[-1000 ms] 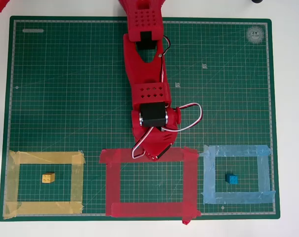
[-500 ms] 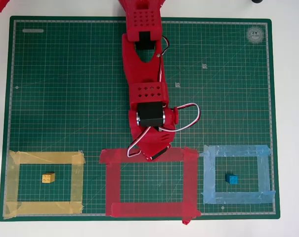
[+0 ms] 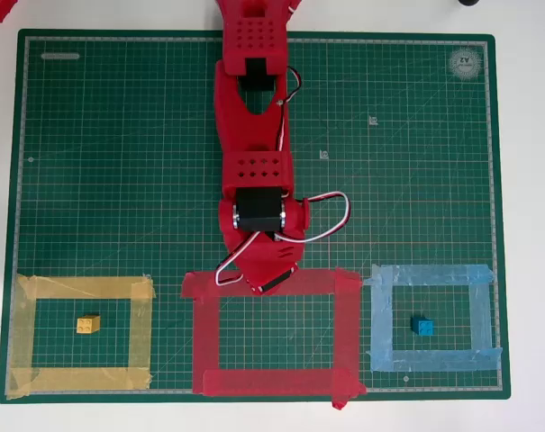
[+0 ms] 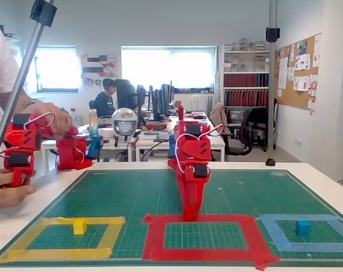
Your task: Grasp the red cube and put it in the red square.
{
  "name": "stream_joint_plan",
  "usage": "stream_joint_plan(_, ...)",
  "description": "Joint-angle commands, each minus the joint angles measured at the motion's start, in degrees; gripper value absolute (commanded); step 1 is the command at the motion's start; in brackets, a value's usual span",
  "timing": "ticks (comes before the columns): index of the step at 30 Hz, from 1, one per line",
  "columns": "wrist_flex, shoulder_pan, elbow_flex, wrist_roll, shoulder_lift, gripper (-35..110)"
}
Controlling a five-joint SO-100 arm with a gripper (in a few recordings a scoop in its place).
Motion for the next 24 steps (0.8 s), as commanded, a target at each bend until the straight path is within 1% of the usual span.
stream_joint_plan(1, 0.7, -0.1, -3.1, 0.4, 2.9, 13)
stream_joint_plan(11, 0.7, 0.0, -3.0, 0.3, 2.9, 13)
stream_joint_plan(14, 0.7, -0.2, -3.3, 0.2, 2.9, 15)
stream_joint_plan(15, 0.7, -0.2, -3.3, 0.4, 2.9, 18)
stream_joint_plan(24, 0.3, -0.4, -4.4, 0.2, 2.9, 18)
